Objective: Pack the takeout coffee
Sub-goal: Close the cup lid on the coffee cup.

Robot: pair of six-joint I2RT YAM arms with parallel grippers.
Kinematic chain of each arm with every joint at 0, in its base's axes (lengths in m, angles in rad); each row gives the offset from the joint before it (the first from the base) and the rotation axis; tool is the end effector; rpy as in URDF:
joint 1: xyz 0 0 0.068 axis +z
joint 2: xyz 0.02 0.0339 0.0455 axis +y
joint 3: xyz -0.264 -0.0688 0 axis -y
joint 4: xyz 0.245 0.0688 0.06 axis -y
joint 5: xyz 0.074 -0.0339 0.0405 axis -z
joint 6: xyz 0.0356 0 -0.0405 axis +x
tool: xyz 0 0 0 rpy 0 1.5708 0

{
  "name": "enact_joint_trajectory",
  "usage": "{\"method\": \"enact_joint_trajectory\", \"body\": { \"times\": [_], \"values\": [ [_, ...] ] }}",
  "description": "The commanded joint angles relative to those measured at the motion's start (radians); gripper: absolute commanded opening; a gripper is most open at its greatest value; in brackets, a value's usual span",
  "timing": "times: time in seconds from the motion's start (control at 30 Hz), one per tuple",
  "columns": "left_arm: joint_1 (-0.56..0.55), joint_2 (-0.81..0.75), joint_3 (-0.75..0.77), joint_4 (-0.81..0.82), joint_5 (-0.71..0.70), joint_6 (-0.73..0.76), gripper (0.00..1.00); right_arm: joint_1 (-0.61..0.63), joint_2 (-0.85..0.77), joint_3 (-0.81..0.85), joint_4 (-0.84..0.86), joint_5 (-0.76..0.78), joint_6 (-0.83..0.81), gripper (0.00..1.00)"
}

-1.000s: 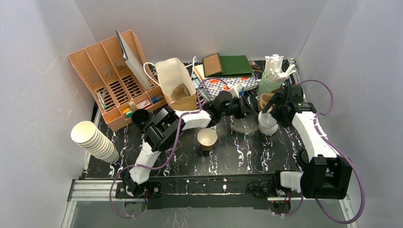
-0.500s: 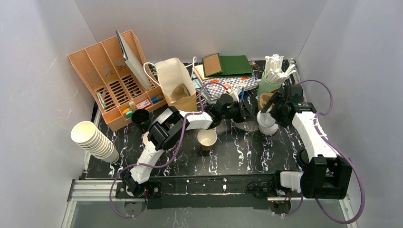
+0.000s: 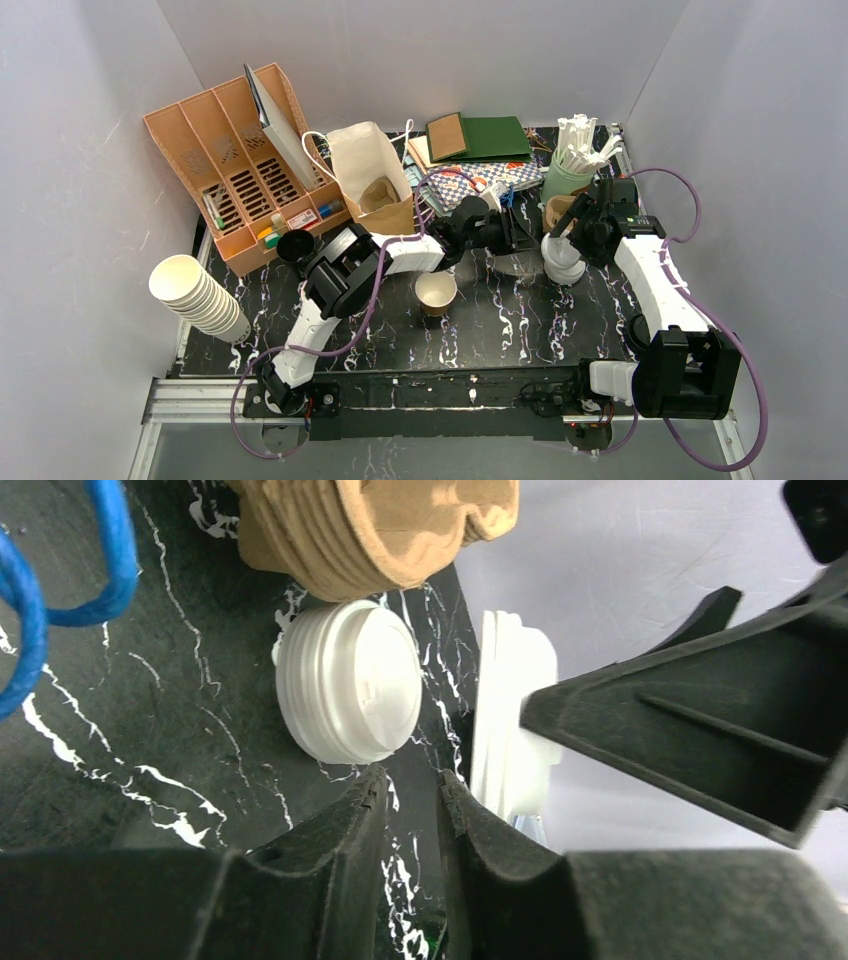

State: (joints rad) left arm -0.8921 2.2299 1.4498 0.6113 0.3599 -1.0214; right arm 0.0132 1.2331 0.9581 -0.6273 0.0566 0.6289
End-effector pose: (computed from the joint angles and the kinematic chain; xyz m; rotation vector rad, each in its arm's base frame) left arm 0.3065 -0.4000 0.1745 0.1810 2.0590 -1.6235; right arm 0.2525 0.0013 0.2678 0.7754 2.3583 0.2054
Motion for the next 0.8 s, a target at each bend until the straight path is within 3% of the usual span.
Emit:
{"method": "enact_joint_trajectory", "body": {
  "times": [0.0,0.1,0.27,0.5,0.77],
  "values": [
    [-0.002,-0.111,-0.009,0.015,-0.002,0.007,0.26,-0.005,-0.014,0.001,0.021,0.006,-0.001,0.86],
    [-0.001,-0.112,-0.010,0.030,0.008,-0.017,0.26,-0.005,-0.019,0.006,0.021,-0.007,-0.003,0.86],
    [0.012,-0.125,-0.041,0.092,0.027,-0.084,0.16,-0.005,-0.056,0.011,0.017,-0.015,-0.005,0.86],
    [0.024,-0.149,-0.063,0.124,0.047,-0.113,0.18,-0.004,-0.078,0.006,0.030,-0.050,-0.005,0.85],
    [0.043,-0.170,-0.126,0.304,0.088,-0.242,0.22,-0.005,-0.104,0.005,0.047,-0.135,0.023,0.83]
  ]
}}
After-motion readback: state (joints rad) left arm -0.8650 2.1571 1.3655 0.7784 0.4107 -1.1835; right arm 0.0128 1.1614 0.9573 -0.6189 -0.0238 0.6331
